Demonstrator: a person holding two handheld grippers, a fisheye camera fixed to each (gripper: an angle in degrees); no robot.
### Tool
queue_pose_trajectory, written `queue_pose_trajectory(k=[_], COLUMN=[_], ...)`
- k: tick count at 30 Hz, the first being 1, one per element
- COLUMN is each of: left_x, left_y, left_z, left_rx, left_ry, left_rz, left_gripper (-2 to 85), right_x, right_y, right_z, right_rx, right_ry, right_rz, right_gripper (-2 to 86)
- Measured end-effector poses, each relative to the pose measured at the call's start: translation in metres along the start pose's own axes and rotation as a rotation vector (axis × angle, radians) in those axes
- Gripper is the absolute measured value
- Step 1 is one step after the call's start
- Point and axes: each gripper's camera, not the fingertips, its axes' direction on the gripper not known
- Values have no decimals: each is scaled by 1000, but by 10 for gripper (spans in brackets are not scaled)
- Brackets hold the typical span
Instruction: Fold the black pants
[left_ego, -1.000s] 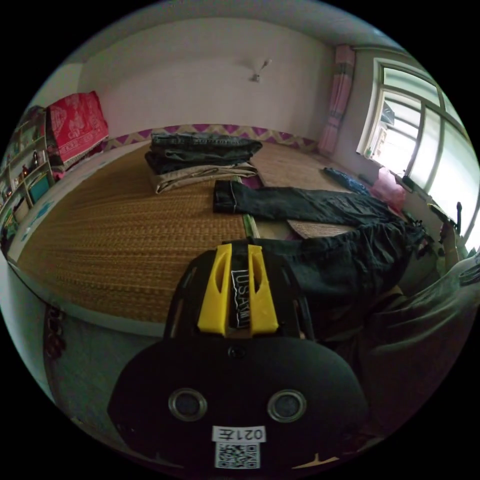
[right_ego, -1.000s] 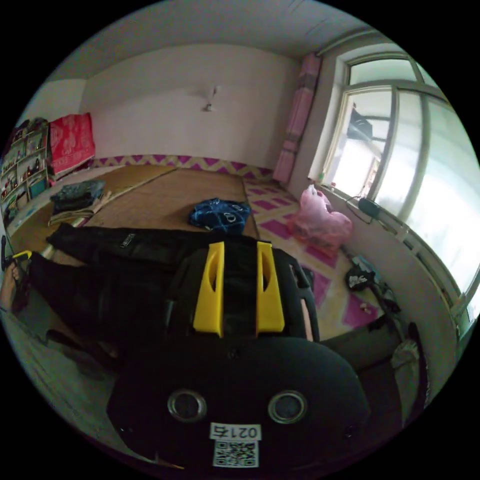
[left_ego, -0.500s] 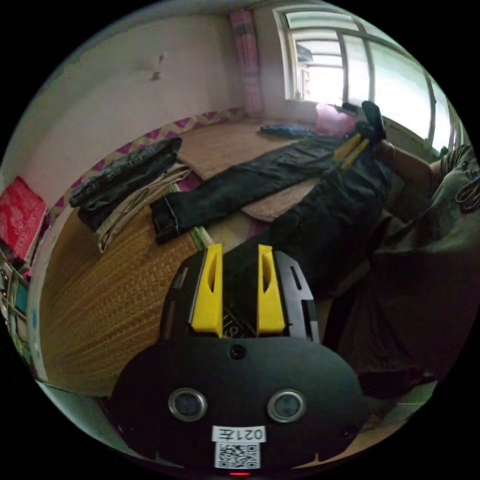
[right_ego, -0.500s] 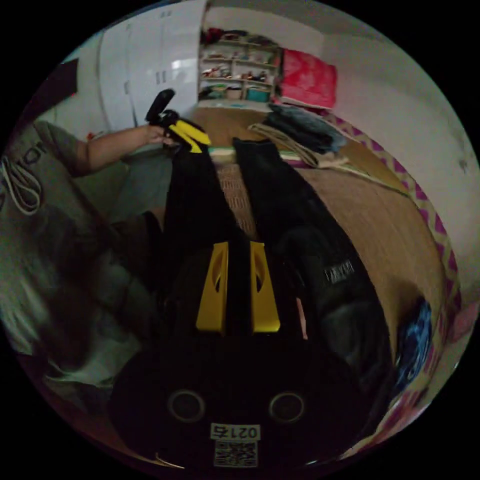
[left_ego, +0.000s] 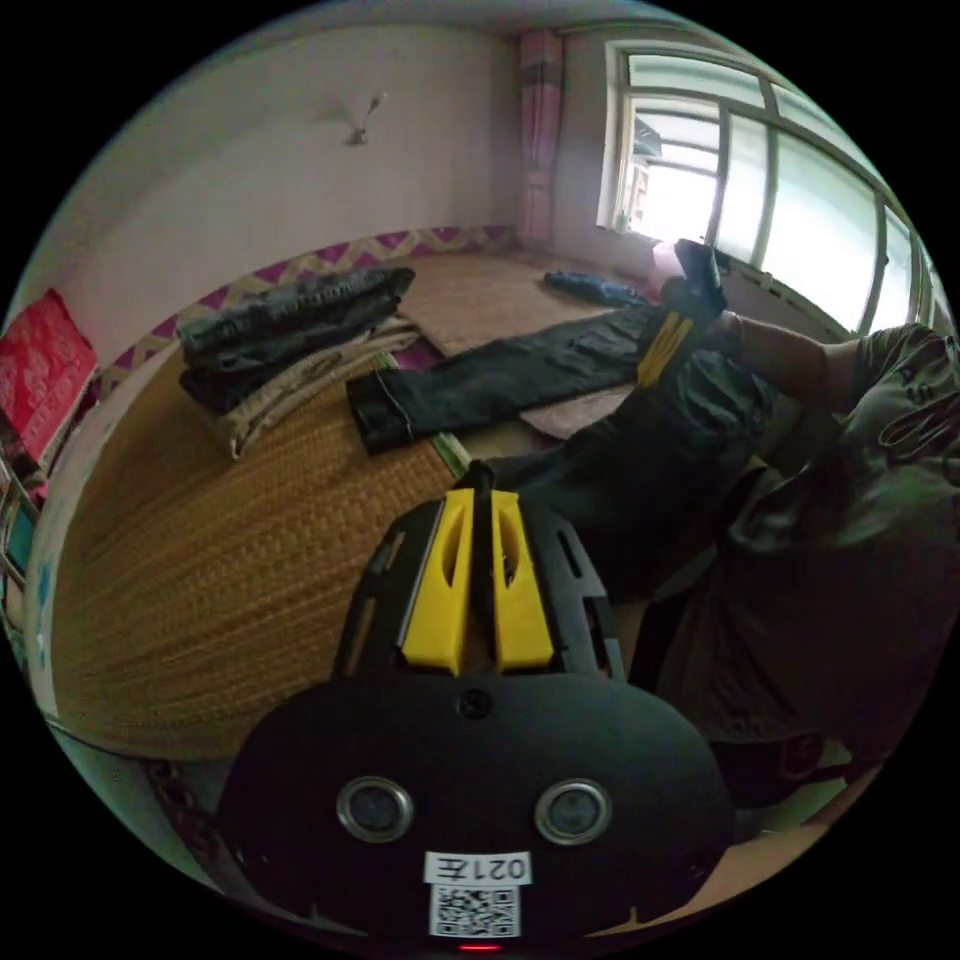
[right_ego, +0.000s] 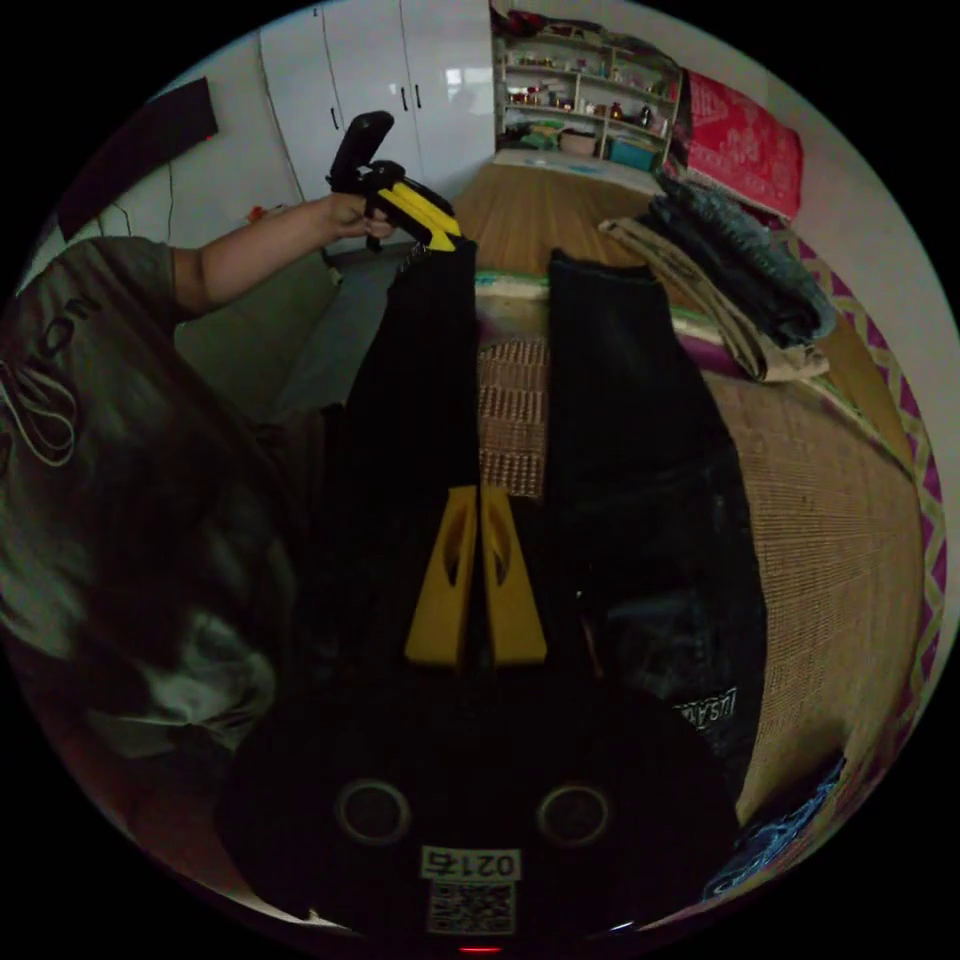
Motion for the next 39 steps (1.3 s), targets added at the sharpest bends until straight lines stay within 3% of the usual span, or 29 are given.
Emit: queue_pose_trajectory(k=[3, 8, 15, 20, 24, 29, 34, 39], left_x=[-8, -42, -78, -92, -78, -42, -32, -36], left_y=[-12, -9, 0, 15, 23, 42, 69, 68], left_z=[-18, 33, 20, -26, -46, -38, -22, -2], left_rx=[66, -161, -111, 108, 125, 56, 147, 162], left_ry=[-10, 5, 53, 21, 32, 83, 88, 103], left_rz=[-27, -111, -216, -297, -331, -490, -797, -964], left_gripper=[14, 34, 46, 2, 41, 124, 84, 98], right_x=[1, 20, 9, -38, -87, -167, -252, -293], right_y=[3, 14, 70, 164, 253, 441, 616, 724], right_z=[-19, 21, -9, -78, -122, -186, -218, -210], right_rx=[73, -33, 105, 251, 260, 381, 601, 779], right_ry=[56, 84, 159, 263, 366, 524, 669, 659], right_rz=[26, 125, 249, 327, 459, 949, 1473, 1723], right_gripper=[-9, -8, -4, 3, 1, 10, 52, 83])
